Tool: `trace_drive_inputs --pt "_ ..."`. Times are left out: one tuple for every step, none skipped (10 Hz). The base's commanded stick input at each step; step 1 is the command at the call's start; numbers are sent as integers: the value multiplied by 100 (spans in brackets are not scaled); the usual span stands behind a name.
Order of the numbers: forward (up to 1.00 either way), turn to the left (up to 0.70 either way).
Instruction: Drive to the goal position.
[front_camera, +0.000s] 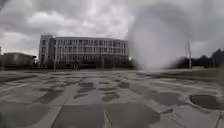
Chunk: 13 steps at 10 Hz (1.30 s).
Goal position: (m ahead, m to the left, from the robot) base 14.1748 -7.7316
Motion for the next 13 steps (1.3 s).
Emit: trace_drive_inputs --pt "70 0" --pt "70 0" --pt "70 0" --pt "70 0" --pt "70 0" --pt "70 0" --pt "70 0" --pt "70 0" --pt "70 0" --pt "70 0" --pt "70 0" --pt "70 0" --pt "70 0"
